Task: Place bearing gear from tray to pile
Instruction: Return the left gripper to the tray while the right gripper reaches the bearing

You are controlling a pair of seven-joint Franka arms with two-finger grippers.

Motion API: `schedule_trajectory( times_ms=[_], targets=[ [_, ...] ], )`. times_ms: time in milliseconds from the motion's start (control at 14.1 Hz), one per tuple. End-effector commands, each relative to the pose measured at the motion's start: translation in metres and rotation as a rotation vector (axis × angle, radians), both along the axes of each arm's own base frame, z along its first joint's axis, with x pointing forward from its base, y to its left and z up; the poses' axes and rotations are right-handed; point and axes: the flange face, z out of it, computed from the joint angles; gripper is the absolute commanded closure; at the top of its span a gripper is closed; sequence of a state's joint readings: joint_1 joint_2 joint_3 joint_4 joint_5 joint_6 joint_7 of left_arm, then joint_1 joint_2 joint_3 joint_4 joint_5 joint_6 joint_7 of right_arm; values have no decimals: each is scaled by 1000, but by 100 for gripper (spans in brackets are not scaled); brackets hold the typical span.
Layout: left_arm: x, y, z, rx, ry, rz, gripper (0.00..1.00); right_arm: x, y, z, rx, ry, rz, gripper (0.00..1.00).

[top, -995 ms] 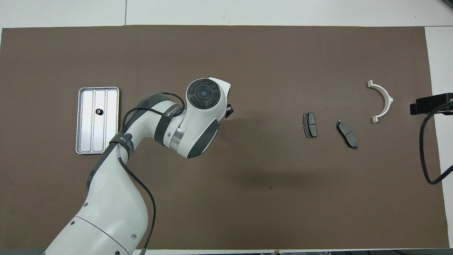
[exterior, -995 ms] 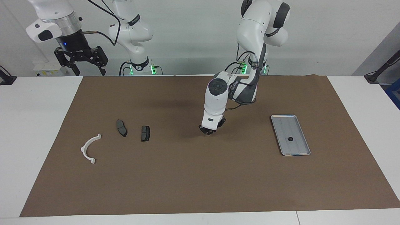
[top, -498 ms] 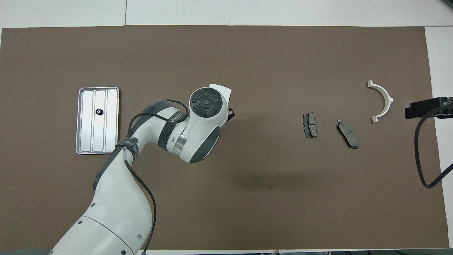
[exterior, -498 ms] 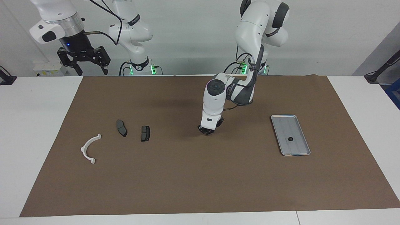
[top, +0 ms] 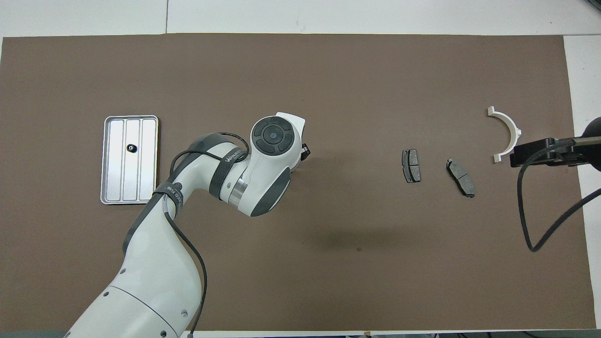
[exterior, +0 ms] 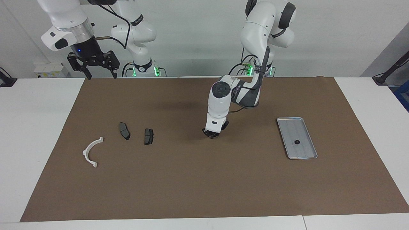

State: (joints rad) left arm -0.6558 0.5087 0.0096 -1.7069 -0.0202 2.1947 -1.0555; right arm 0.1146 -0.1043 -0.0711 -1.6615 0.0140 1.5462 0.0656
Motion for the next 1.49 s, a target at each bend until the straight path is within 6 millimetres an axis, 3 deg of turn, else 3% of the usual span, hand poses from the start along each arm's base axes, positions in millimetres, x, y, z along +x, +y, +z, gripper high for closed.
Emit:
schedule_trajectory(
  times_ms=[0,213,355,569,711,853,995,1208,1422],
  targets=[
    [16,40,31,46,4,45,0,1,16,-21,1,-28,-33,0],
    [39,115,67,47,23,25,0,7,39,-46,2,-33,-70,0],
    [51,190,85,32,23,-60,0,9,64,-60,4,-36,-126,0],
    [70,287,83,16,22,-174,0,12,97,-84,4,-35,-196,0],
    [76,336,77,7,19,-293,1,17,133,-109,-3,-21,-258,1],
    [75,369,70,6,-15,-381,3,21,172,-136,-17,-15,-302,1],
    [72,385,59,8,-32,-437,8,25,215,-171,-27,-21,-349,1],
    [78,384,51,16,-68,-466,15,31,263,-213,-24,-37,-413,2],
    [72,388,36,14,-57,-487,17,42,316,-235,-20,-48,-485,2]
  ],
)
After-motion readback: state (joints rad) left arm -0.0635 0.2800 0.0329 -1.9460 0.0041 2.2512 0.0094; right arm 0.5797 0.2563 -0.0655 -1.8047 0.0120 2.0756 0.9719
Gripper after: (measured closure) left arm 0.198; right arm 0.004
